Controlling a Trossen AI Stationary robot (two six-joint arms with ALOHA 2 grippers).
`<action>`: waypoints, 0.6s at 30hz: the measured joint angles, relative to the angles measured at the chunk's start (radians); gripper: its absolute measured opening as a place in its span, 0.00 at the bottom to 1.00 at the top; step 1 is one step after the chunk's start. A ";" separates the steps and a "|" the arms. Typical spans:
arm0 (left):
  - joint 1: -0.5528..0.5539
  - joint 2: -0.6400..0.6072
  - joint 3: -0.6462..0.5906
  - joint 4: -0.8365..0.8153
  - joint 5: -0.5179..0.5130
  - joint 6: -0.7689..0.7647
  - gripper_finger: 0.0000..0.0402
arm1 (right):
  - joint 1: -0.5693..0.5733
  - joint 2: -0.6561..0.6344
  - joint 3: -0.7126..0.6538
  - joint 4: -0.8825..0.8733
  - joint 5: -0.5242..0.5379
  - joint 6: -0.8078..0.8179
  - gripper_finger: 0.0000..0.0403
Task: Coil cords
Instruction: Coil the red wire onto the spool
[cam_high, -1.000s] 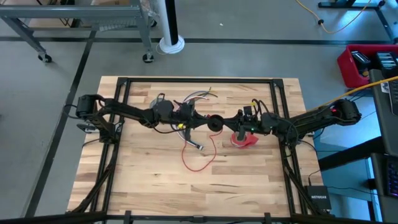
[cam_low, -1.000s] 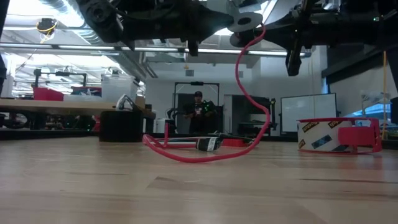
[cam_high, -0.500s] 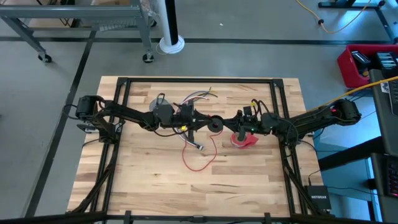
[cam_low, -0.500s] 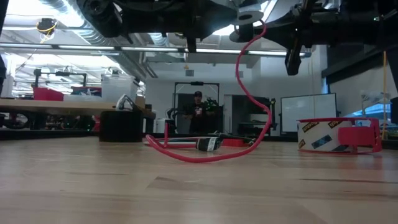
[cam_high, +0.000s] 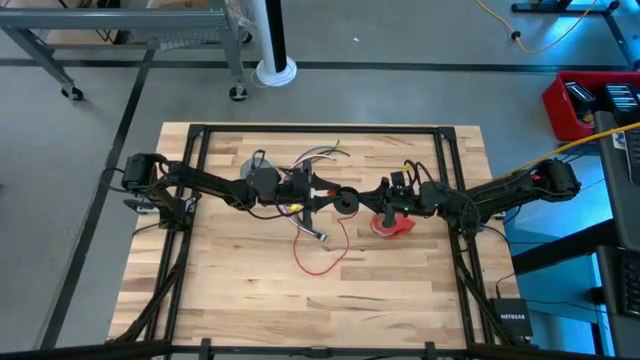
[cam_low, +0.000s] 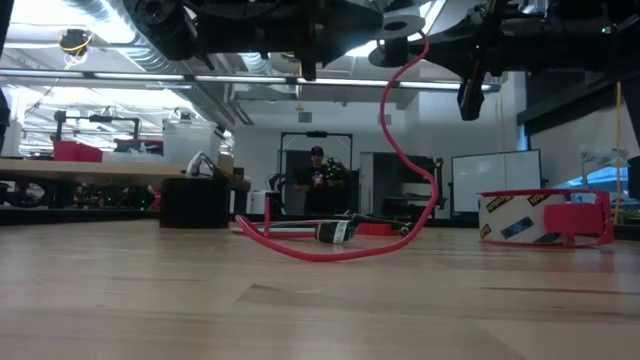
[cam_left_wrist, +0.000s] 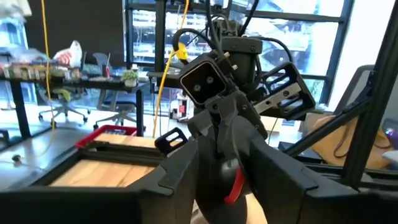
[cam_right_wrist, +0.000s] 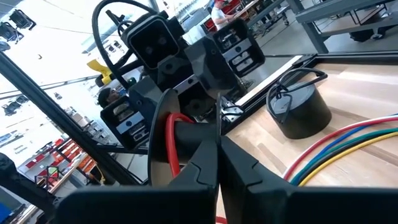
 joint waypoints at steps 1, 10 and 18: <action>0.000 0.000 0.000 -0.002 0.000 -0.011 0.35 | 0.000 0.000 0.000 -0.001 0.000 -0.001 0.01; 0.000 0.000 0.000 -0.004 0.003 -0.031 0.35 | 0.000 0.000 0.000 -0.001 0.002 -0.010 0.01; -0.003 -0.014 0.000 -0.001 0.002 -0.077 0.35 | 0.000 0.000 0.000 0.005 0.002 -0.011 0.01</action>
